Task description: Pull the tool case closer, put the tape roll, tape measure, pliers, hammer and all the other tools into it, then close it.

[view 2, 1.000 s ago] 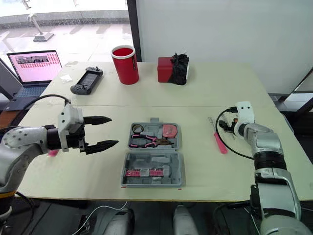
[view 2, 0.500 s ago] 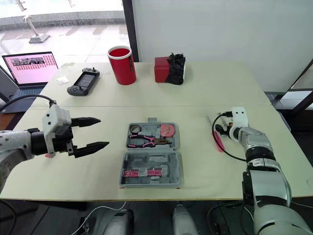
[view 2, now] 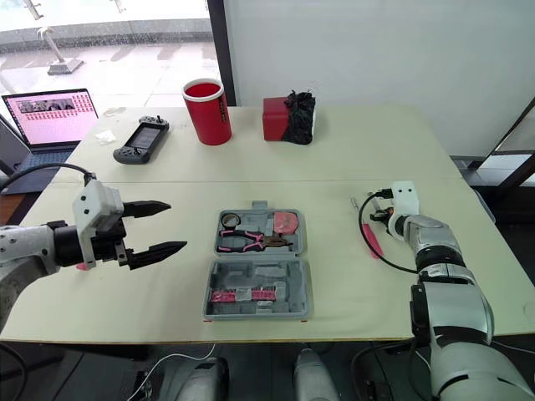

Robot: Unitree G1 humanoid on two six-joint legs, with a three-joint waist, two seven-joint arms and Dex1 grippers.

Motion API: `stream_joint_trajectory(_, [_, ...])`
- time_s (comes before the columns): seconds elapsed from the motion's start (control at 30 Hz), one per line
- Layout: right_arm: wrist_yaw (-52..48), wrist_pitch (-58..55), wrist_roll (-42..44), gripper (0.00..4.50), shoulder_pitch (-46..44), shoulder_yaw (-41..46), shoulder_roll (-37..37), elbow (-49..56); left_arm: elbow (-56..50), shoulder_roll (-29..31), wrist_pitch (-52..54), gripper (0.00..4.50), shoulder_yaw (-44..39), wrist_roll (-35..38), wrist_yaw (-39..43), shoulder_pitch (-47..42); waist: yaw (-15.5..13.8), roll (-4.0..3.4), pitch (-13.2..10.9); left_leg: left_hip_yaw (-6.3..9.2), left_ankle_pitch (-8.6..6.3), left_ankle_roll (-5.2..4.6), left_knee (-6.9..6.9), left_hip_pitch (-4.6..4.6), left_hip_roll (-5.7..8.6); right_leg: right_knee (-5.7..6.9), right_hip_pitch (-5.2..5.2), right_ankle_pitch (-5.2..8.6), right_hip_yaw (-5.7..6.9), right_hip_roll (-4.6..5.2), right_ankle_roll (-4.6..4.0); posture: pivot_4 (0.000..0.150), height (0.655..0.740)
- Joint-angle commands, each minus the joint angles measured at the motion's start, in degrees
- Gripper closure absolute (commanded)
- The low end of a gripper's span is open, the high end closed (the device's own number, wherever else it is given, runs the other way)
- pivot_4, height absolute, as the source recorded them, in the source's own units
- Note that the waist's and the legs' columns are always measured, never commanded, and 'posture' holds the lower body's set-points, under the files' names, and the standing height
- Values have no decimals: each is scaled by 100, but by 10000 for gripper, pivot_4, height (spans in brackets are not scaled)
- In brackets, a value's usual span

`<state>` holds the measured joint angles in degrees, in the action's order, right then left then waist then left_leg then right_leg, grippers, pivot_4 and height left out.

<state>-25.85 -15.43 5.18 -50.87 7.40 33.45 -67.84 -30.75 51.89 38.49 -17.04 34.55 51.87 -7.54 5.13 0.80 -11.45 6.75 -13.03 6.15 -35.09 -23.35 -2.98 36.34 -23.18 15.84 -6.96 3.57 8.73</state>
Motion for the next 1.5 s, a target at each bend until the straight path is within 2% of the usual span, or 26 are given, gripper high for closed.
stream_joint_trajectory(0.03, [-107,35,-68,44545,-58,19,117,45,-166,64,-25,0,-61,60,-47,-2,24,0,0,0,0,0,0,0,0,0,0,0,0,0,0,1500,7400])
stream_joint_trajectory(0.17, [-239,-10,13,44545,-30,119,197,285,-108,143,-86,0,7,-3,68,34,52,0,0,0,0,0,1,1,0,0,0,0,0,0,1,1500,7400])
stream_joint_trajectory(0.3, [-688,-414,169,44545,165,160,382,1196,176,166,-227,0,139,-37,239,-145,50,-9,-5,0,0,0,1,1,0,2,0,-1,0,0,2,1500,7400])
stream_joint_trajectory(0.43, [-1449,-1707,738,44545,1217,77,540,4002,607,20,-473,0,728,-175,506,-478,17,-12,-5,2,0,0,-1,3,0,13,0,-2,0,-1,7,1500,7400])
stream_joint_trajectory(0.57, [-1173,-3176,1268,44545,2316,242,476,6612,1084,-144,-736,0,1217,-353,761,-827,-28,-13,-5,7,0,0,-1,5,1,43,-8,0,2,-2,17,1500,7400])
stream_joint_trajectory(0.67, [-793,-3921,1529,44545,2869,444,299,7765,1407,-272,-901,0,1493,-442,962,-1097,-86,-13,-5,7,0,0,-11,6,2,68,-15,1,1,-3,15,1500,7400])
stream_joint_trajectory(0.83, [-309,-4530,1824,44545,3886,557,-197,8984,1867,-538,-1121,0,1927,-644,1247,-1510,-153,-8,-2,7,3,-4,-17,7,2,70,-14,11,-1,-5,-3,1500,7400])
stream_joint_trajectory(1.0, [202,-4363,1628,44545,4659,284,-690,9344,2234,-702,-1344,0,2123,-841,1420,-1750,-131,-9,-3,7,3,-4,-13,5,2,71,-18,8,-1,-4,10,1500,7400])
stream_joint_trajectory(1.13, [300,-3714,1293,44545,5081,25,-688,9090,2301,-737,-1441,0,2150,-919,1537,-1775,-116,-9,-2,7,3,-4,-14,6,2,73,-19,12,-1,-4,3,1500,7400])
stream_joint_trajectory(1.33, [238,-3317,1248,44545,5343,25,-664,8803,2483,-660,-1636,0,2058,-1066,1587,-1771,-121,-8,-2,7,3,-4,-14,7,2,73,-18,14,-1,-5,1,1500,7400])
stream_joint_trajectory(1.43, [96,-3279,1321,31832,5306,88,-518,8770,2476,-648,-1676,0,2031,-1078,1576,-1712,-125,-8,-2,7,3,-4,-14,6,2,73,-17,14,-1,-4,0,1500,7400])
stream_joint_trajectory(1.5, [-101,-3414,1502,21760,5222,233,-342,8881,2434,-658,-1672,0,2016,-1071,1534,-1659,-128,-8,-2,7,3,-4,-15,6,2,72,-17,13,-1,-4,1,1500,7400])
